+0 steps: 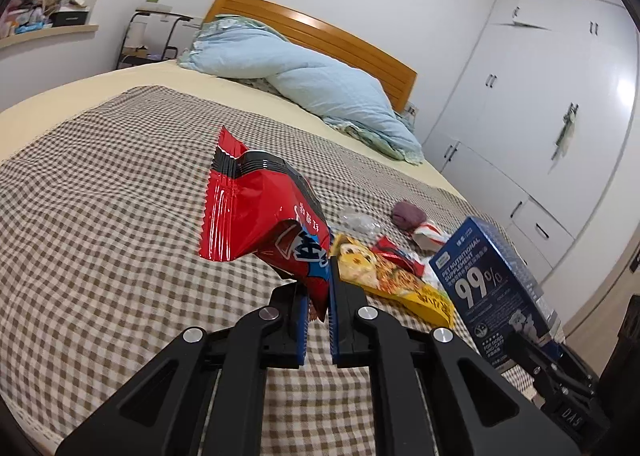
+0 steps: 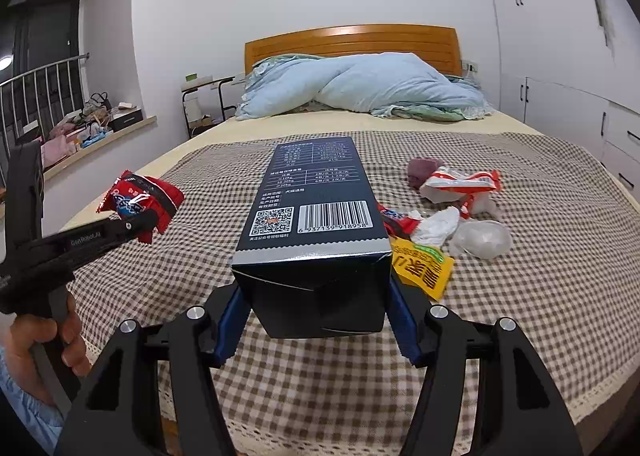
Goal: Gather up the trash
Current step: 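Carry the chip bag with the left tool while the right tool carries the carton to the wastebasket, then lower the chip bag and carton into the trash bag with both tools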
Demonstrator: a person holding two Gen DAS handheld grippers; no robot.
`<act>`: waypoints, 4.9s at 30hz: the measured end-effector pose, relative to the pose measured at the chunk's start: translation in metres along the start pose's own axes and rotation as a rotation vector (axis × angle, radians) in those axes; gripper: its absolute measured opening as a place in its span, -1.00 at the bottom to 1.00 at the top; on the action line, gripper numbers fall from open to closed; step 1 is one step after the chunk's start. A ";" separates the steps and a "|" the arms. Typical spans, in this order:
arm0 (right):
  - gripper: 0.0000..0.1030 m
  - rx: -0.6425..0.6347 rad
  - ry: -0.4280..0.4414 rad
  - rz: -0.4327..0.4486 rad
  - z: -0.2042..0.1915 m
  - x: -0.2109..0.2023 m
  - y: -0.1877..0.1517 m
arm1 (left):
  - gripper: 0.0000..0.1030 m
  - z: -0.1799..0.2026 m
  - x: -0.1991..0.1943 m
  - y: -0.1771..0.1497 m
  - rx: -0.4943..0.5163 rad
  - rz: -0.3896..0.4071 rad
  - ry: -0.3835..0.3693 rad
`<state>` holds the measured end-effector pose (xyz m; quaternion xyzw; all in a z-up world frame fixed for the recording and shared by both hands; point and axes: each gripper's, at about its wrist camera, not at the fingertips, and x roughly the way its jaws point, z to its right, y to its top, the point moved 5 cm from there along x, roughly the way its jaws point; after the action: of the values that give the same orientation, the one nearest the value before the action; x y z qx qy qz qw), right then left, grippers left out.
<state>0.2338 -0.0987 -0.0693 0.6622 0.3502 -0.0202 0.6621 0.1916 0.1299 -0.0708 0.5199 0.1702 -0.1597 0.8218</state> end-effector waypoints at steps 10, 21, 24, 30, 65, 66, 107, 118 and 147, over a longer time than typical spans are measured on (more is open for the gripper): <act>0.16 0.007 -0.021 -0.015 0.015 -0.024 -0.014 | -0.90 0.029 -0.013 -0.023 0.047 0.013 -0.054; 0.16 0.015 -0.043 -0.027 0.029 -0.062 -0.035 | -0.90 0.063 -0.046 -0.050 0.111 0.036 -0.121; 0.16 0.017 -0.047 -0.023 0.031 -0.073 -0.040 | -0.90 0.070 -0.053 -0.059 0.114 0.029 -0.143; 0.16 0.014 -0.039 -0.014 0.033 -0.098 -0.049 | -0.90 0.085 -0.067 -0.079 0.117 0.008 -0.183; 0.16 0.070 0.003 -0.105 0.054 -0.174 -0.150 | -0.90 0.131 -0.126 -0.184 0.284 -0.130 -0.179; 0.16 0.069 0.000 -0.112 0.055 -0.175 -0.153 | -0.90 0.132 -0.125 -0.188 0.293 -0.143 -0.179; 0.16 0.171 -0.090 -0.434 0.109 -0.140 -0.275 | -0.90 0.119 -0.039 -0.314 0.457 -0.489 -0.108; 0.16 0.183 -0.122 -0.469 0.122 -0.128 -0.282 | -0.90 0.117 -0.019 -0.332 0.470 -0.543 -0.104; 0.16 0.216 -0.102 -0.774 0.137 -0.058 -0.330 | -0.90 0.112 0.050 -0.417 0.419 -0.882 -0.109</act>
<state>0.0876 -0.2861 -0.3421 0.5454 0.5361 -0.3378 0.5487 0.0658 -0.1467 -0.3818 0.5431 0.2950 -0.5505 0.5613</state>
